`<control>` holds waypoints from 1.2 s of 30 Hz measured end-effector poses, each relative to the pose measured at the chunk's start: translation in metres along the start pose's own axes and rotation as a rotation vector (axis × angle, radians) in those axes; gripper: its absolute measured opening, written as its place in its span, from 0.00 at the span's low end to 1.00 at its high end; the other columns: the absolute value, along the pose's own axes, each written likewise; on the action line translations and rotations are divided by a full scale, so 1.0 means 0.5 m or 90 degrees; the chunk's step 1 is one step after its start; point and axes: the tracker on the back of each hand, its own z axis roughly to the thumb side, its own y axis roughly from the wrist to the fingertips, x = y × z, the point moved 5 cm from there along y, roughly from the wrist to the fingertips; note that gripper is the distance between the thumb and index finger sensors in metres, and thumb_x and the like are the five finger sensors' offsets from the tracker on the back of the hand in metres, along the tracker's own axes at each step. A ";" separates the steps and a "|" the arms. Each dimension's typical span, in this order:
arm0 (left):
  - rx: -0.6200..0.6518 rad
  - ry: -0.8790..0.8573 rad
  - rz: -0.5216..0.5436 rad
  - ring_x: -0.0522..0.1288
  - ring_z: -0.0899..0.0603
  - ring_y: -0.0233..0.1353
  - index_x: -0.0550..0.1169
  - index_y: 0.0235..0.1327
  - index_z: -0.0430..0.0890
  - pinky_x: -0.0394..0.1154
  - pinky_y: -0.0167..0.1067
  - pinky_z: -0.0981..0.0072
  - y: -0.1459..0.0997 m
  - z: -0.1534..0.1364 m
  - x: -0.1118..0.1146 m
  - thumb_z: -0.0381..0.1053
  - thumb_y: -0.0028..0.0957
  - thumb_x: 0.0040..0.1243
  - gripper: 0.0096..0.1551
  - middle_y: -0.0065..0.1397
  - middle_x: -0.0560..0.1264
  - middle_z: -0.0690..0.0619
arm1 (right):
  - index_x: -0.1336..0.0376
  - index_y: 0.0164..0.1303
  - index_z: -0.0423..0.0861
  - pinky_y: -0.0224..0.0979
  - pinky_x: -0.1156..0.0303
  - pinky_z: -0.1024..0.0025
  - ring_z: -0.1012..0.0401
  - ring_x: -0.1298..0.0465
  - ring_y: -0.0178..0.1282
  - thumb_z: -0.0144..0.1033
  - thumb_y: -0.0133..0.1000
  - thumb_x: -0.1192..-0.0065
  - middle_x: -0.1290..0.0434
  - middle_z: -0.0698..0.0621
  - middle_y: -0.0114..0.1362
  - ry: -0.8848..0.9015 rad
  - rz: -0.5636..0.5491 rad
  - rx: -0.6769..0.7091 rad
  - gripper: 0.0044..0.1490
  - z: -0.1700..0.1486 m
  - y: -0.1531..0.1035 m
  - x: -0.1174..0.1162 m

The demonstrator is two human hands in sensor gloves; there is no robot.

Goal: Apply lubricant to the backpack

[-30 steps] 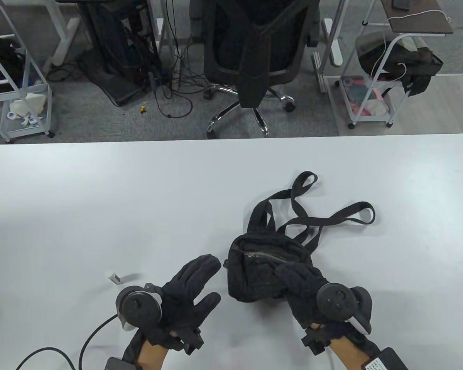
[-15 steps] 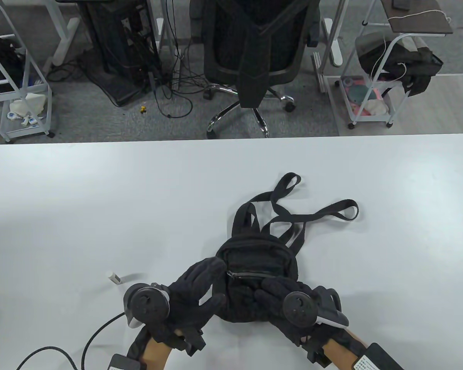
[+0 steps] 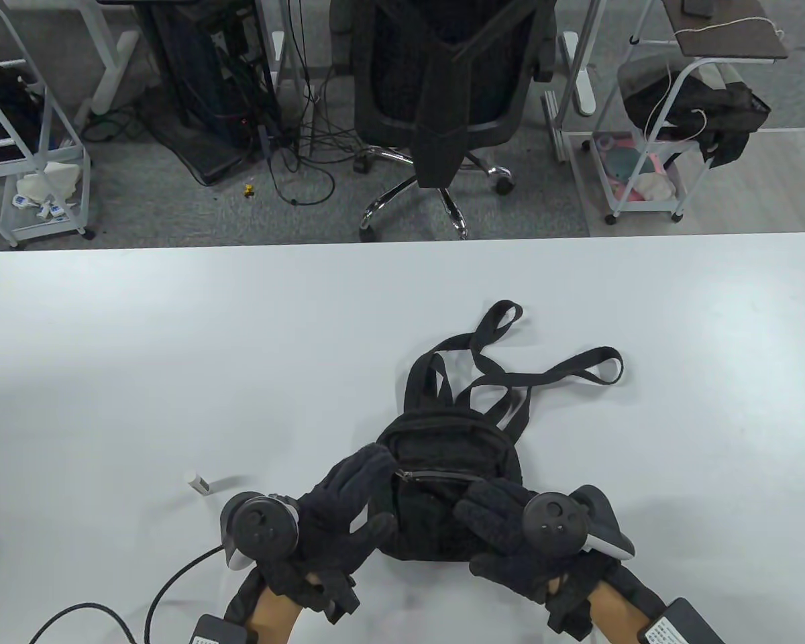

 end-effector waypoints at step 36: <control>-0.109 0.202 0.207 0.60 0.19 0.77 0.63 0.78 0.42 0.57 0.68 0.20 -0.084 -0.026 -0.253 0.71 0.49 0.54 0.50 0.81 0.57 0.33 | 0.41 0.76 0.64 0.80 0.46 0.34 0.50 0.44 0.89 0.67 0.51 0.38 0.45 0.54 0.85 0.187 -0.177 0.074 0.42 -0.025 -0.046 0.114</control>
